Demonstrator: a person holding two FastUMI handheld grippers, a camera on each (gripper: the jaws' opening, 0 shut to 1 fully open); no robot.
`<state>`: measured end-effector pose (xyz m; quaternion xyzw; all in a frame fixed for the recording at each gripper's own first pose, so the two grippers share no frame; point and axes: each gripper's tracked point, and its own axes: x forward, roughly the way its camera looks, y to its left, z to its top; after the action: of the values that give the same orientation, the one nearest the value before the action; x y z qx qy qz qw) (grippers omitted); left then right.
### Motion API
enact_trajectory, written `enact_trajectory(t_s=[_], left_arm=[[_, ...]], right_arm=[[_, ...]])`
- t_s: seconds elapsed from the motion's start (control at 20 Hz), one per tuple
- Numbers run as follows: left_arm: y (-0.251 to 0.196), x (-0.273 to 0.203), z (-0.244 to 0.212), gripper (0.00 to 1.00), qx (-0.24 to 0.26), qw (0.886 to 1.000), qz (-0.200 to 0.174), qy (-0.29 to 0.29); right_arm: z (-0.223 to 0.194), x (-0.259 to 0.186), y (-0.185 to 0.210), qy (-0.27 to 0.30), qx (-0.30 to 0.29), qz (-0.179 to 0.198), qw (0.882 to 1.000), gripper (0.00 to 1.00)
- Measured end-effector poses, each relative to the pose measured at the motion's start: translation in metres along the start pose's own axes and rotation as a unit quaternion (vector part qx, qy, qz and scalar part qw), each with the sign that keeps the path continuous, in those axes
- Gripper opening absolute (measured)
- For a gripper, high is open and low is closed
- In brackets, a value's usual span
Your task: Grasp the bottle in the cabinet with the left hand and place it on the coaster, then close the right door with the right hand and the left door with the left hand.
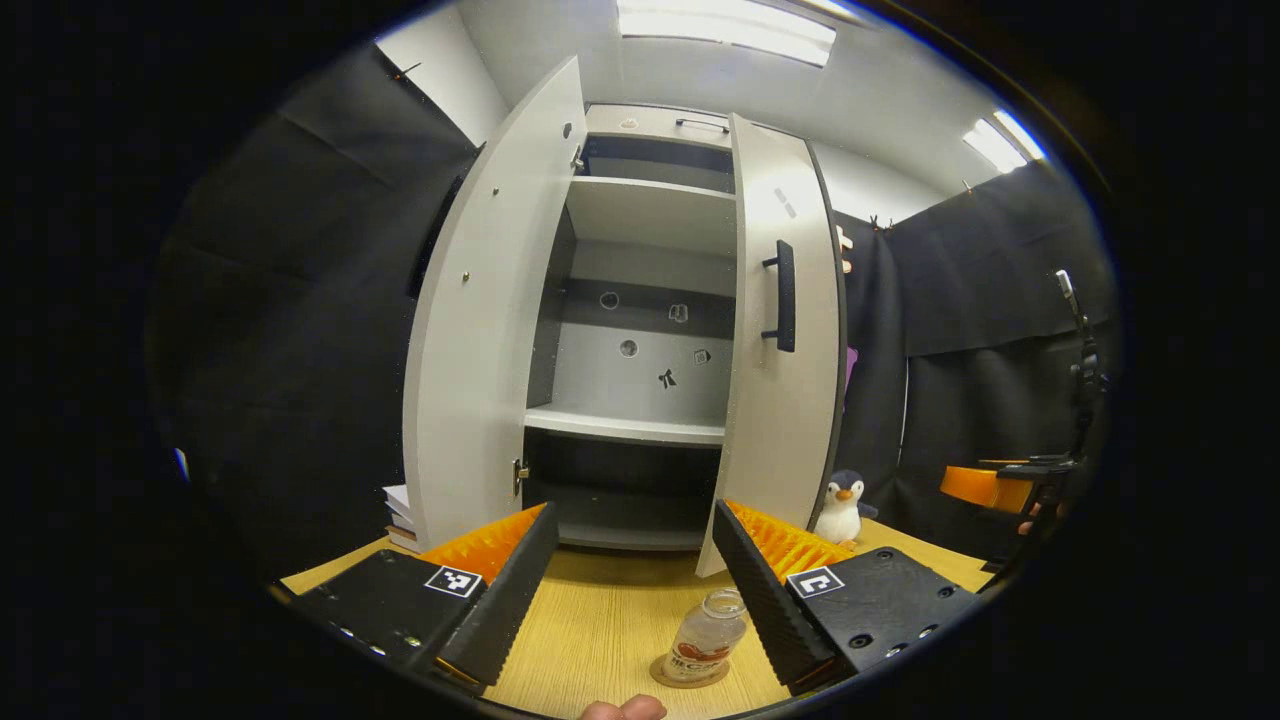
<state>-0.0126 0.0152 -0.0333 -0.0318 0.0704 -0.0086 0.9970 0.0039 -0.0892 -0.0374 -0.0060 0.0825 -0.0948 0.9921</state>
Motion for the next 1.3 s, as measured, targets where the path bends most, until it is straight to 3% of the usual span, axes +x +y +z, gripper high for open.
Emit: enact_trajectory(t_s=[0.15,0.2,0.25,0.3,0.45,0.55,0.6,0.7,0.75,0.85,0.95,1.1,1.15,1.3], left_arm=[[-0.005,0.0,0.011,0.99,-0.016,1.0,-0.008,0.0],[-0.007,-0.001,0.021,0.95,-0.024,1.0,-0.013,-0.008],[-0.005,0.0,0.032,0.99,-0.026,0.999,-0.014,-0.019],[0.0,-0.001,0.043,0.95,-0.023,0.999,-0.008,-0.032],[0.021,-0.007,0.082,0.99,-0.017,0.997,0.015,-0.079],[0.026,-0.014,0.096,0.91,-0.053,0.995,0.01,-0.087],[0.037,-0.018,0.107,0.95,-0.071,0.993,0.014,-0.097],[0.076,-0.024,0.132,0.99,-0.079,0.987,0.054,-0.129],[0.103,-0.03,0.143,0.95,-0.072,0.984,0.086,-0.141],[0.154,-0.04,0.156,1.0,-0.05,0.974,0.153,-0.16],[0.196,-0.038,0.169,0.95,-0.028,0.964,0.202,-0.168],[0.236,-0.01,0.178,0.95,-0.018,0.959,0.233,-0.161],[0.244,0.0,0.181,0.99,-0.02,0.957,0.237,-0.167],[0.256,0.02,0.181,0.95,-0.008,0.956,0.24,-0.166]], right_arm=[[0.007,0.002,0.004,-0.011,-0.015,0.007,1.0,0.83],[0.009,0.004,0.005,-0.014,-0.02,0.01,1.0,0.83],[0.011,0.005,0.006,-0.017,-0.022,0.013,1.0,0.83],[0.014,0.007,0.008,-0.021,-0.021,0.016,0.999,0.83],[0.012,0.009,0.016,-0.021,-0.016,0.028,0.999,0.83],[0.011,0.012,0.02,-0.018,-0.021,0.033,0.999,0.83],[0.01,0.013,0.021,-0.017,-0.023,0.035,0.999,0.83],[0.012,0.013,0.024,-0.019,-0.024,0.04,0.999,0.83],[0.013,0.014,0.026,-0.02,-0.023,0.042,0.999,0.83],[0.013,0.014,0.031,-0.019,-0.023,0.048,0.998,0.83],[0.013,0.015,0.033,-0.019,-0.022,0.051,0.998,0.83],[0.012,0.014,0.033,-0.017,-0.02,0.054,0.998,0.83],[0.012,0.014,0.03,-0.017,-0.022,0.051,0.998,0.83],[0.019,0.015,0.022,-0.02,-0.02,0.039,0.999,0.83]])
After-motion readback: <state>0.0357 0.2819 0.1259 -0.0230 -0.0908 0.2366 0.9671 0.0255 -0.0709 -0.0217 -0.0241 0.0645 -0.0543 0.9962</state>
